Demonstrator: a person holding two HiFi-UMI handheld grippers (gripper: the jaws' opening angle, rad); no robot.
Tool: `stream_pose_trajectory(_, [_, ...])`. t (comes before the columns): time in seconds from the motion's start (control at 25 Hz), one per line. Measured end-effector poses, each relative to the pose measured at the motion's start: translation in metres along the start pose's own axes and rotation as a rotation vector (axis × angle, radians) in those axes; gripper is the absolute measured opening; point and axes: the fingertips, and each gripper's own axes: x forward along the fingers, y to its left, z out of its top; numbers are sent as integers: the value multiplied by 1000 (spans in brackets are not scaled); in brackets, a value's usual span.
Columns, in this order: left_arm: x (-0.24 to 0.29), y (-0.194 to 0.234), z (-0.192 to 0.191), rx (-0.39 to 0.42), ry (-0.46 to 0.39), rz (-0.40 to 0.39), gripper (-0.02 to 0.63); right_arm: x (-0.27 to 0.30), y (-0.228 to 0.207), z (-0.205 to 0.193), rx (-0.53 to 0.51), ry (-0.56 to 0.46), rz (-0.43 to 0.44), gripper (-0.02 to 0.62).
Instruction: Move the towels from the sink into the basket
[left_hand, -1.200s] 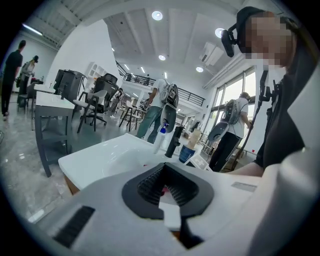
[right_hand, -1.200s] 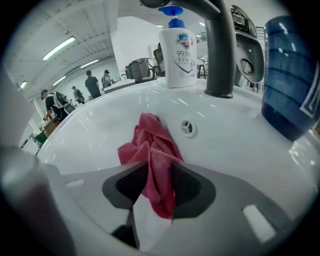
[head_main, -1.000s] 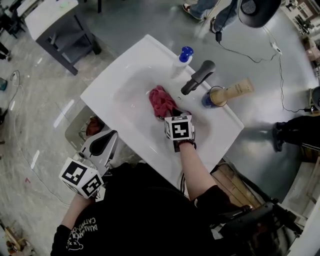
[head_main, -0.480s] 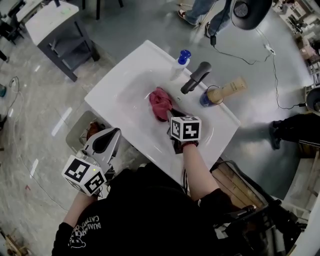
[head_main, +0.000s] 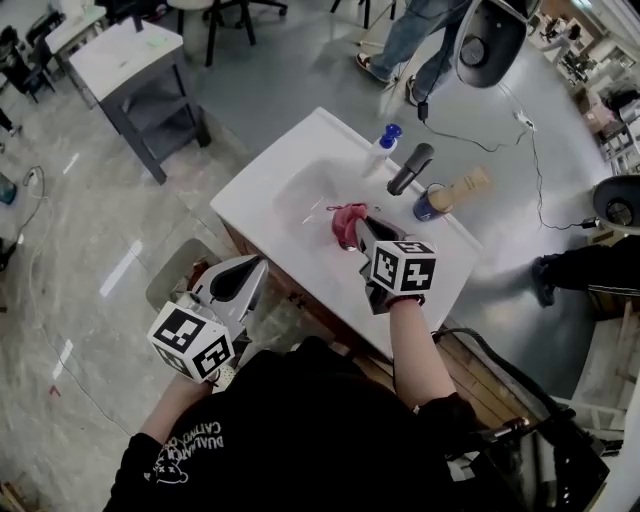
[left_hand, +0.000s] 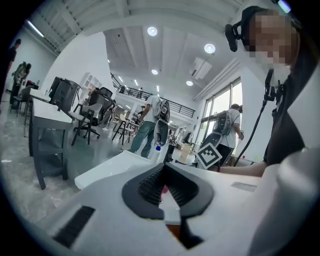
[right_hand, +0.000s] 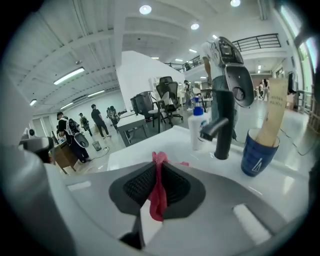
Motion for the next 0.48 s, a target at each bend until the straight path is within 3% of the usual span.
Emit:
stream_pose_trajectory(0.24, [-60,14,24,4,-58,-24,6,-33,80,47,17,-128,42,38])
stream_pose_trajectory(0.48, [-127,36,37,8,-119,-10,6,-45,181,74,-54,-194,127,38])
